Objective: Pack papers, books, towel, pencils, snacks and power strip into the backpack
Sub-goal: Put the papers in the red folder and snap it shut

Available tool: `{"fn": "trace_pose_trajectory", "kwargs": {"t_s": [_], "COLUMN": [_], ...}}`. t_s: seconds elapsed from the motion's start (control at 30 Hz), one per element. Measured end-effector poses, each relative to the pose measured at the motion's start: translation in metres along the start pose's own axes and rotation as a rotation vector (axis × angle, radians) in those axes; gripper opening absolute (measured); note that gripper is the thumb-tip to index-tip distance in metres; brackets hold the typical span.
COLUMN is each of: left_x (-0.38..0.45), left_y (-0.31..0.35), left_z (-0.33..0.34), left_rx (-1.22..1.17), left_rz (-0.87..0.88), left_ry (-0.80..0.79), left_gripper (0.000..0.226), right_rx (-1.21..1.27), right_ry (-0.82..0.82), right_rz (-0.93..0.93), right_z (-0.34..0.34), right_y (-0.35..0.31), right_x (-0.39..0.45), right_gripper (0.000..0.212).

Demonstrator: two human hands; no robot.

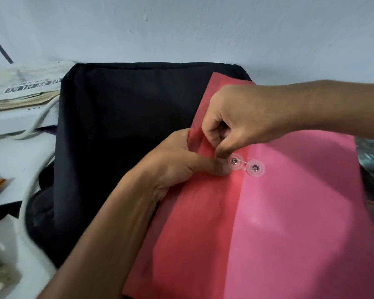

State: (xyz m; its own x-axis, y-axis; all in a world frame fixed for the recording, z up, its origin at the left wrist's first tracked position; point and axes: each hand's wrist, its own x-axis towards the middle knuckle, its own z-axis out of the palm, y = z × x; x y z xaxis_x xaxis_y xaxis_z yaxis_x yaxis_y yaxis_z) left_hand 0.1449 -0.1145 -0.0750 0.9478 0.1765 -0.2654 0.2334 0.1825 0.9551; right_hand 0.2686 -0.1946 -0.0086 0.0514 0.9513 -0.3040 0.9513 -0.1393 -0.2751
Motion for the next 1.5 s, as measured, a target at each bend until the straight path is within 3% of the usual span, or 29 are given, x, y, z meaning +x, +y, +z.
{"fn": "trace_pose_trajectory", "kwargs": {"t_s": [0.5, 0.7, 0.77, 0.87, 0.97, 1.1, 1.23, 1.5], "left_x": [0.001, 0.002, 0.002, 0.003, 0.004, 0.006, 0.007, 0.008], "left_y": [0.001, 0.001, 0.002, 0.003, 0.003, 0.002, 0.002, 0.001], "left_z": [0.0, 0.0, 0.0, -0.001, 0.0, 0.001, 0.003, 0.009], "left_rx": [-0.04, -0.157, -0.197, -0.242, -0.252, -0.242, -0.226, -0.265], "left_rz": [-0.011, -0.053, -0.071, -0.093, -0.101, -0.093, -0.083, -0.058], "left_ry": [0.0, 0.037, 0.054, 0.072, 0.084, 0.118, 0.14, 0.191], "left_gripper": [0.035, 0.029, 0.026, 0.024, 0.021, 0.021, 0.022, 0.018], "right_rx": [0.092, 0.163, 0.033, -0.412, -0.679, -0.899, -0.95, -0.857], "right_ry": [0.1, 0.219, 0.315, 0.433, 0.517, 0.461, 0.326, 0.13], "right_rz": [0.079, 0.005, -0.097, -0.257, -0.271, -0.148, -0.012, 0.029], "right_z": [-0.002, 0.003, 0.012, 0.033, 0.045, 0.058, 0.058, 0.057], "right_y": [0.013, 0.035, 0.042, 0.051, 0.052, 0.039, 0.018, -0.018], "right_x": [-0.009, -0.03, -0.047, -0.077, -0.096, -0.098, -0.095, -0.088], "right_gripper": [0.027, 0.018, 0.017, 0.03, 0.026, 0.026, 0.047, 0.02]}}
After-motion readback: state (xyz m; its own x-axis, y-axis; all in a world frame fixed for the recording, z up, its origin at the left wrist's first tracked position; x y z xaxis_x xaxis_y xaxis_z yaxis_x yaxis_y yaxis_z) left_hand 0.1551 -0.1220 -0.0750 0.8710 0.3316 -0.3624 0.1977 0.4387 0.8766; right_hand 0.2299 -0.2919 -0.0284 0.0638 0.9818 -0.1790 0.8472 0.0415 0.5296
